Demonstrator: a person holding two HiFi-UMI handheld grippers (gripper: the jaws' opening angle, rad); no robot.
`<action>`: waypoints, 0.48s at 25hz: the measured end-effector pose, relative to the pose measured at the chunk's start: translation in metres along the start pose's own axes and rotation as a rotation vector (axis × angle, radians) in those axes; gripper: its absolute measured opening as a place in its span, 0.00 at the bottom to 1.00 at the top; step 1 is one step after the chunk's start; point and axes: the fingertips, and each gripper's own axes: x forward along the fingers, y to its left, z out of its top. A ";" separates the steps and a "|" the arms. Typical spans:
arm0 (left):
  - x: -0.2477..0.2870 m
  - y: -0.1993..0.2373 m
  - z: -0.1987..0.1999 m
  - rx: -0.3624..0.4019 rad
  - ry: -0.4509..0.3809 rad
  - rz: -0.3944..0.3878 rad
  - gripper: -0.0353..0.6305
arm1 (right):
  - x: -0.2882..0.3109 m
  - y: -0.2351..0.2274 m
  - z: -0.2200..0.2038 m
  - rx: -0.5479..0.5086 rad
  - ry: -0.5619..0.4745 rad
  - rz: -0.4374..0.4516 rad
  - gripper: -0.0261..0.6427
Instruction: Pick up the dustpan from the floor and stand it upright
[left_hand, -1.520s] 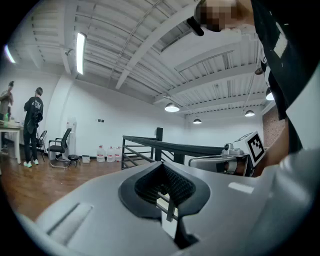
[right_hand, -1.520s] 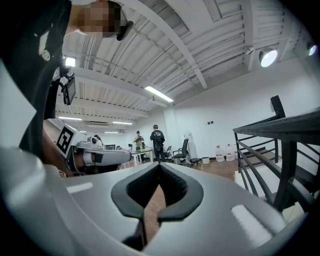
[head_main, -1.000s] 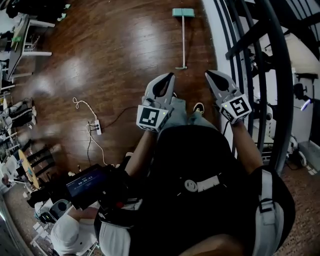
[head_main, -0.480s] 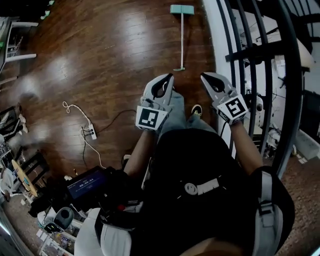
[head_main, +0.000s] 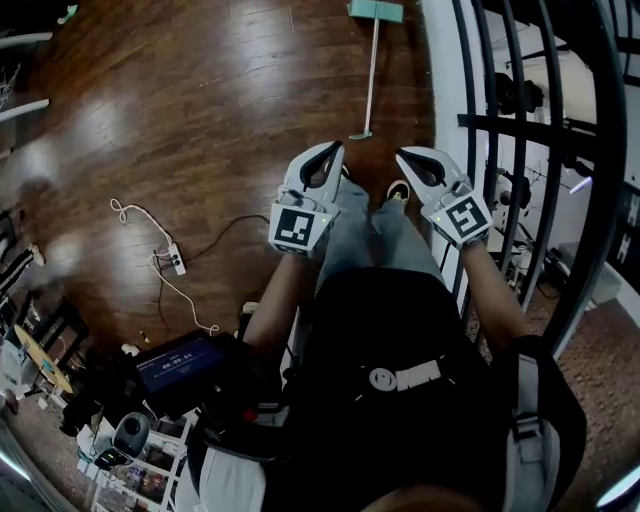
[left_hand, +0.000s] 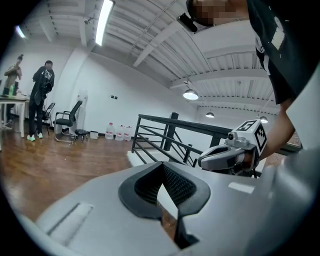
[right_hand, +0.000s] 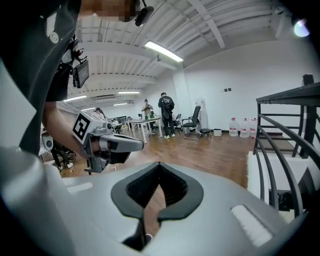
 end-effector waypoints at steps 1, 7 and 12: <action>0.004 -0.002 -0.001 -0.007 0.007 -0.004 0.08 | -0.002 -0.002 -0.001 -0.004 0.009 0.003 0.04; 0.022 0.014 -0.036 -0.055 0.033 0.058 0.08 | 0.039 -0.027 -0.083 -0.043 0.153 0.100 0.04; 0.023 0.057 -0.081 -0.156 0.087 0.174 0.08 | 0.103 -0.039 -0.198 -0.053 0.330 0.189 0.05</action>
